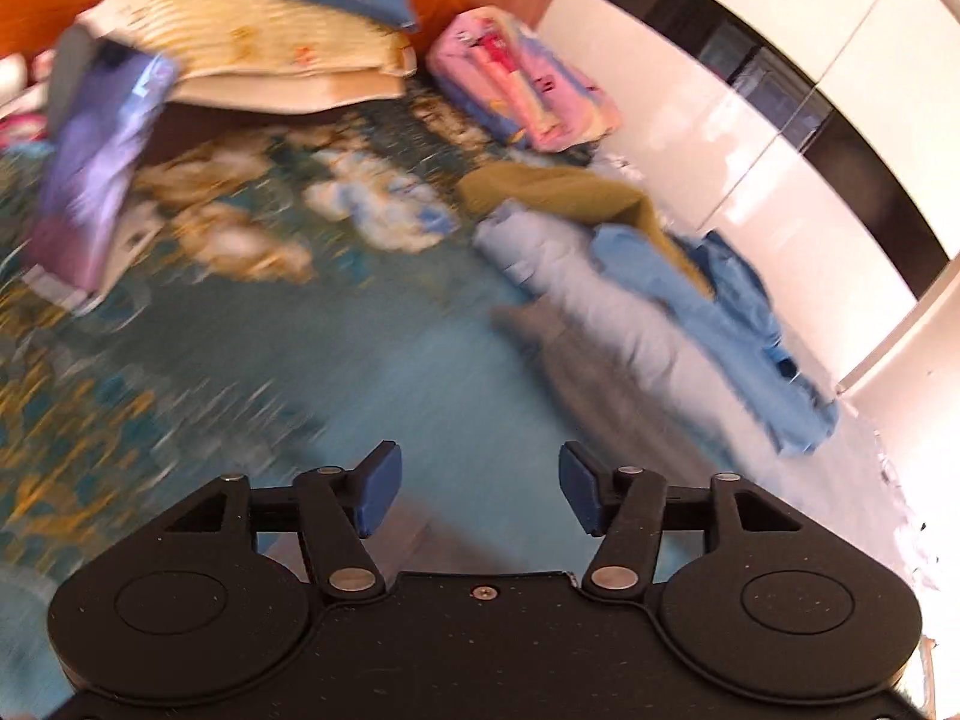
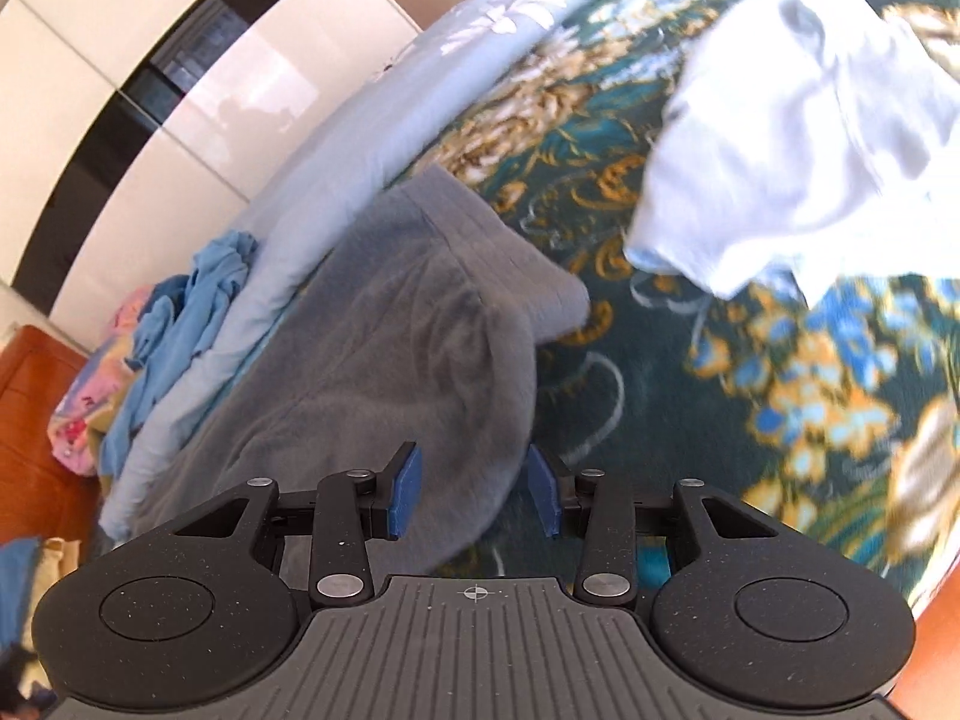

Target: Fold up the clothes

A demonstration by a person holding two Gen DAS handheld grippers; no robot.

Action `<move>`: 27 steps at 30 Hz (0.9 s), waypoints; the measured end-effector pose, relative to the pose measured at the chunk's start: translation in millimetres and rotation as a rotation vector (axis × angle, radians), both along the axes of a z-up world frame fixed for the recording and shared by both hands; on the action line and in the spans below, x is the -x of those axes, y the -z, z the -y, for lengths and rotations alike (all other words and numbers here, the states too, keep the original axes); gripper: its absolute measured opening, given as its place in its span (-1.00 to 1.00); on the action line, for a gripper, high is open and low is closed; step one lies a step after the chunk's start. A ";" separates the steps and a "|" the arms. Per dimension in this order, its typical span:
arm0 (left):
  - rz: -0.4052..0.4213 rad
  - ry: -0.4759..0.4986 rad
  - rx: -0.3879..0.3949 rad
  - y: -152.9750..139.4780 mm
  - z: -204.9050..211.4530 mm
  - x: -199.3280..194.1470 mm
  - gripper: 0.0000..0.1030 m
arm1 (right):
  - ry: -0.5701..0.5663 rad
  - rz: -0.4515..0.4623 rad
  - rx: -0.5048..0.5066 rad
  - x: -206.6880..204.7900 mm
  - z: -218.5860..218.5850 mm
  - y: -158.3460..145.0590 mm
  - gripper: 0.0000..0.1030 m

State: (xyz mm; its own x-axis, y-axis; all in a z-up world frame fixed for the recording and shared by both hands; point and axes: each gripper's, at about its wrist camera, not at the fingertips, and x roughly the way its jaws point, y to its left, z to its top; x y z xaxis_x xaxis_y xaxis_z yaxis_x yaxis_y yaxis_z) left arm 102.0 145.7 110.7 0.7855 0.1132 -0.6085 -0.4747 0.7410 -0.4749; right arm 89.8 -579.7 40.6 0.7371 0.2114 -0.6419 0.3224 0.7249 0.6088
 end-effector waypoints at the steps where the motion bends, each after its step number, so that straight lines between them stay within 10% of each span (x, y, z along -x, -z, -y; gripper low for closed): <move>1: -0.026 -0.007 0.004 7.6 0.4 9.4 0.11 | 0.000 -0.005 -0.012 0.4 -0.5 3.4 -0.29; 8: -0.127 0.018 0.083 51.4 7.0 45.6 0.11 | 0.017 -0.007 -0.081 -5.9 -11.0 18.1 -0.29; 17: -0.050 0.031 0.134 83.0 13.1 43.4 0.04 | 0.039 -0.015 -0.108 -28.7 -20.3 24.2 -0.29; 22: -0.019 -0.006 0.170 84.6 10.3 43.0 -0.89 | 0.097 0.017 -0.194 -31.7 -13.0 31.4 -0.51; 27: 0.103 -0.053 0.140 63.7 10.5 51.2 -0.98 | 0.163 0.059 -0.242 -19.0 -6.0 27.5 -0.89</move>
